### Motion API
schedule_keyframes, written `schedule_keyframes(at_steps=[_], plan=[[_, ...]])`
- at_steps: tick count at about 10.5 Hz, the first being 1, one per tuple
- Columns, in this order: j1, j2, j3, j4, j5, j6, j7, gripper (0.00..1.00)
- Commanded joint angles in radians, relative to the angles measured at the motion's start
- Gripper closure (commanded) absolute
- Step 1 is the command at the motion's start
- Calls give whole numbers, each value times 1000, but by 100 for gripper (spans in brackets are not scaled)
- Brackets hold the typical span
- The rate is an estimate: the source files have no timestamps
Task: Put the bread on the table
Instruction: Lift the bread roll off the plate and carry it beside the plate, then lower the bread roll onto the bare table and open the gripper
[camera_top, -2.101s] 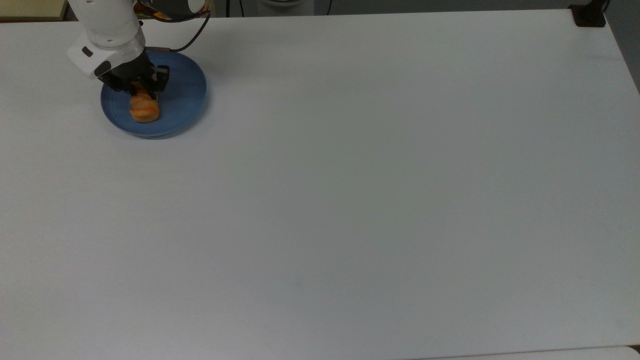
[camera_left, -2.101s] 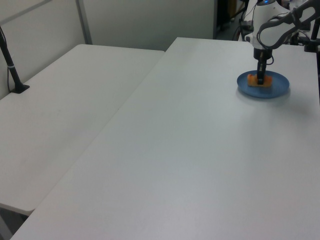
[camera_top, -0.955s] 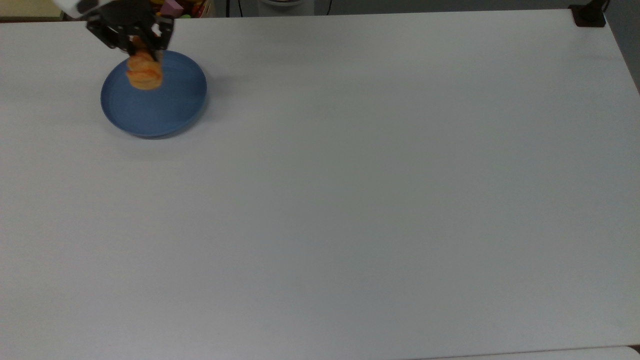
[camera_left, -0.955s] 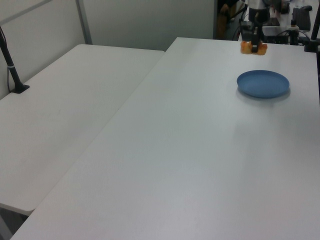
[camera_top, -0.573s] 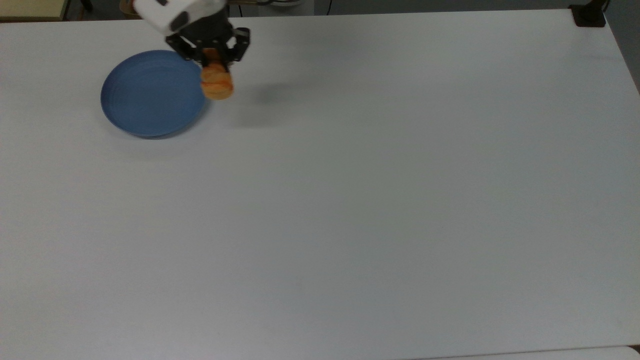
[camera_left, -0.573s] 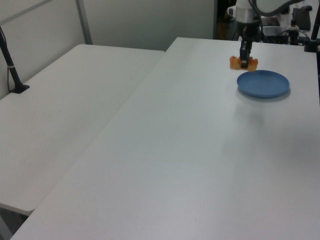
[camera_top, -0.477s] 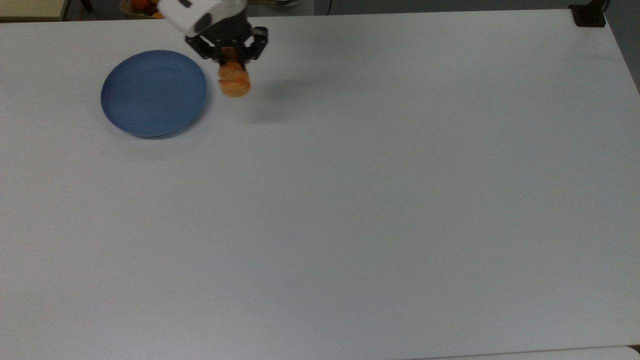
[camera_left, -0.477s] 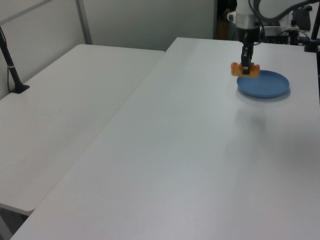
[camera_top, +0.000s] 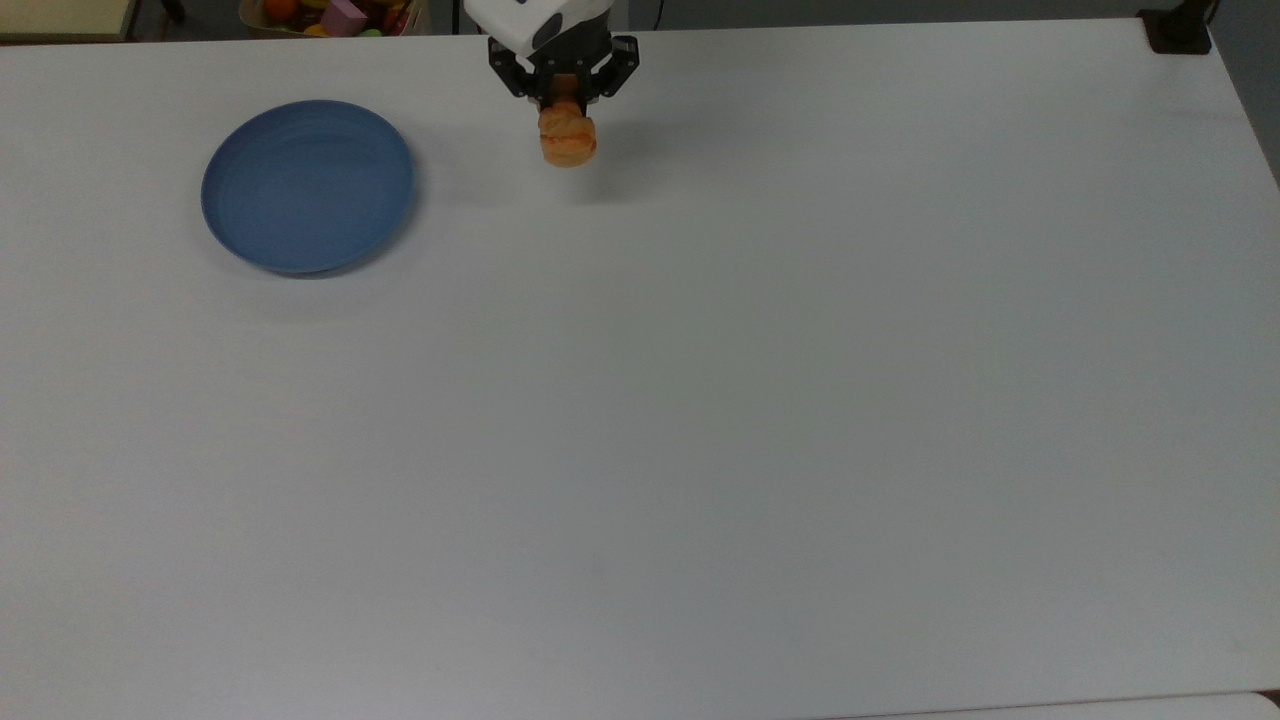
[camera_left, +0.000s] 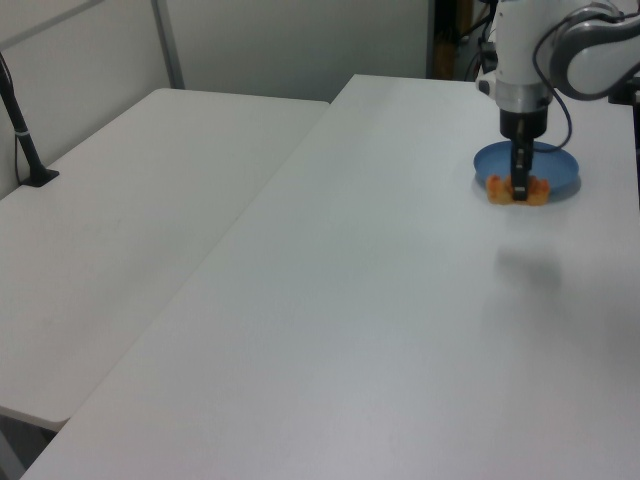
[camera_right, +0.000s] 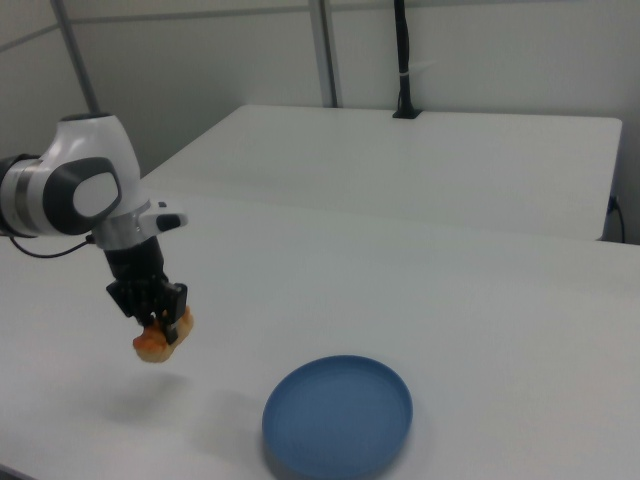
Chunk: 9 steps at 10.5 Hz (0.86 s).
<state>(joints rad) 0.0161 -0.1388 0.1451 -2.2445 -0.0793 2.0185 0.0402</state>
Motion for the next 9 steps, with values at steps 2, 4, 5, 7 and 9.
schedule_keyframes(at_steps=[2,4,5,7,9], plan=[[71,-38,-10,-136,10,156,95,64],[88,33,-10,-136,10,236,139,63],[88,66,-10,-133,10,271,156,62],[96,109,-9,-126,9,295,179,54],[108,133,-10,-118,9,295,194,43]])
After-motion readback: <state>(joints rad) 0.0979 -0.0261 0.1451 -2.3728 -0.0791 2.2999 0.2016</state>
